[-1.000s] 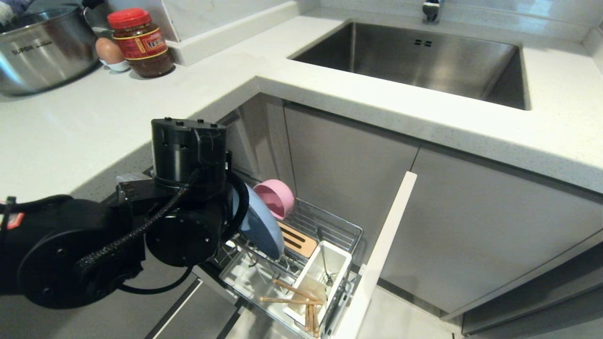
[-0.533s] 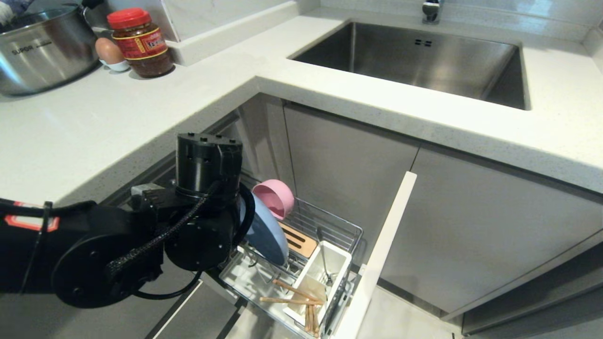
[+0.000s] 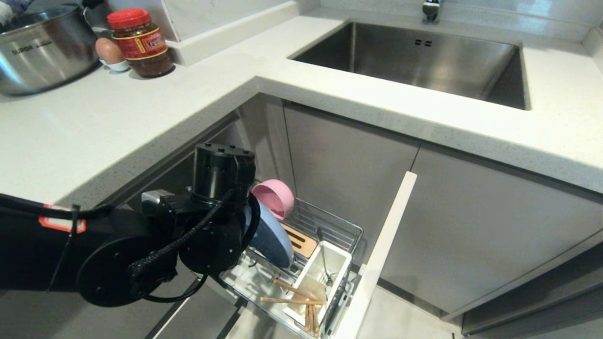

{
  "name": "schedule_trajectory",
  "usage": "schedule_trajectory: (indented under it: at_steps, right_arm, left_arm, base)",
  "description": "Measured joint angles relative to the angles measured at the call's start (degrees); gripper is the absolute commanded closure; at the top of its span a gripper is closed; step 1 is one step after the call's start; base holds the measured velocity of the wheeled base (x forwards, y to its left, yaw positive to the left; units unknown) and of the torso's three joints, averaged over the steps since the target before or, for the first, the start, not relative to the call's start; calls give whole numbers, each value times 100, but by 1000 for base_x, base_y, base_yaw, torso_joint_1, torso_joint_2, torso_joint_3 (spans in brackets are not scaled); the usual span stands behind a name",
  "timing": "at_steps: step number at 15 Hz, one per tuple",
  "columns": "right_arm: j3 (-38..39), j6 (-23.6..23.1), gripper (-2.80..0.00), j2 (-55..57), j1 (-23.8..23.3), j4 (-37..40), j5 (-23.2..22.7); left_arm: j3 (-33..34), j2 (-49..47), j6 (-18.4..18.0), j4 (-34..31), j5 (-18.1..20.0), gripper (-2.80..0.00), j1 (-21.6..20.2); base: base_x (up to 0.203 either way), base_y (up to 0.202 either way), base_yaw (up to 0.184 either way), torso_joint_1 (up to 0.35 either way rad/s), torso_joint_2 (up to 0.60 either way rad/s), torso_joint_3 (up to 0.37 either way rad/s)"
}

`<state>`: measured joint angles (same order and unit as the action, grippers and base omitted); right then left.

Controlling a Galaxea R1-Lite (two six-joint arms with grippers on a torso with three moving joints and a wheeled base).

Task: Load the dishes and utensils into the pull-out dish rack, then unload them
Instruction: Pick up the plate and place it in the cupboard

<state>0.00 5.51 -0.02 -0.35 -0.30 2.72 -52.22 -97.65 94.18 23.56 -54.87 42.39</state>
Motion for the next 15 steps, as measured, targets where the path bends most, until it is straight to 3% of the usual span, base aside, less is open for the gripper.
schedule_trajectory:
  at_steps: [15]
  right_arm:
    - [0,0,0,0,0,0,-2]
  left_arm:
    - [-11,-453,-13,-175,-33,0,-77]
  base:
    - [0,0,0,0,0,0]
